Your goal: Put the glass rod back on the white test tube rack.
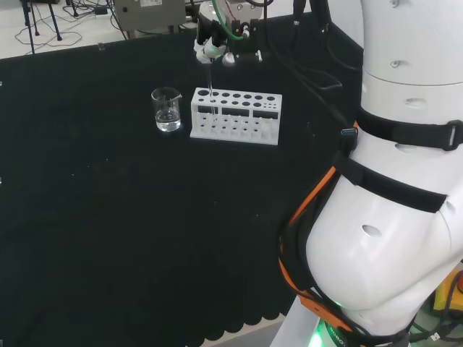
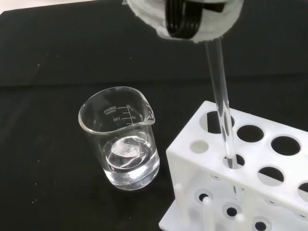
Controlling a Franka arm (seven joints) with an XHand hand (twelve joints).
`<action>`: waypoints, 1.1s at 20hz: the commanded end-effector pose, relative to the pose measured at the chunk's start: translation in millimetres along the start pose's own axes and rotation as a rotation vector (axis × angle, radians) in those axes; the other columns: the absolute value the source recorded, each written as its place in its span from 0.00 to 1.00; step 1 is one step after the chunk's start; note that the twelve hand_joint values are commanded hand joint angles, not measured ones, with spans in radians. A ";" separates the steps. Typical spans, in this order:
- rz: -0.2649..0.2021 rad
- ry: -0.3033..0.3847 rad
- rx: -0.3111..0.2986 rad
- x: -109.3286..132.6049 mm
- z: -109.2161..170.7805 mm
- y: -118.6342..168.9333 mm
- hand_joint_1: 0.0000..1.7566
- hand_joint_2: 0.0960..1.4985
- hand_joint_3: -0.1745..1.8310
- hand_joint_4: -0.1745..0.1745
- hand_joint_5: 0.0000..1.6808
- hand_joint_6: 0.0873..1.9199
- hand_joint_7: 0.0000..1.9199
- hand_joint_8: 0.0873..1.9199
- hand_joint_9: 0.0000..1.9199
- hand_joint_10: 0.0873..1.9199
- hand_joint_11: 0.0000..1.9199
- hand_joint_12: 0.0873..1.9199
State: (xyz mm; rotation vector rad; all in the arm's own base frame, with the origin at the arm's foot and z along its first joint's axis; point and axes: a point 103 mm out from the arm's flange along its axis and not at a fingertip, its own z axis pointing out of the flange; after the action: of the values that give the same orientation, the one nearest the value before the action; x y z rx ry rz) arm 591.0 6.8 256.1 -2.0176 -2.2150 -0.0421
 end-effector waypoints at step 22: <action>0.060 -0.009 -0.008 -16.5 1.0 16.6 0.75 0.56 0.23 0.00 0.80 0.00 0.64 0.47 0.88 0.35 0.62 0.42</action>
State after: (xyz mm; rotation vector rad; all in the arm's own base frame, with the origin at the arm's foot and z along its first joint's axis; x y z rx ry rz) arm 607.5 -8.9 251.4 -2.0926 -2.1602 -0.0368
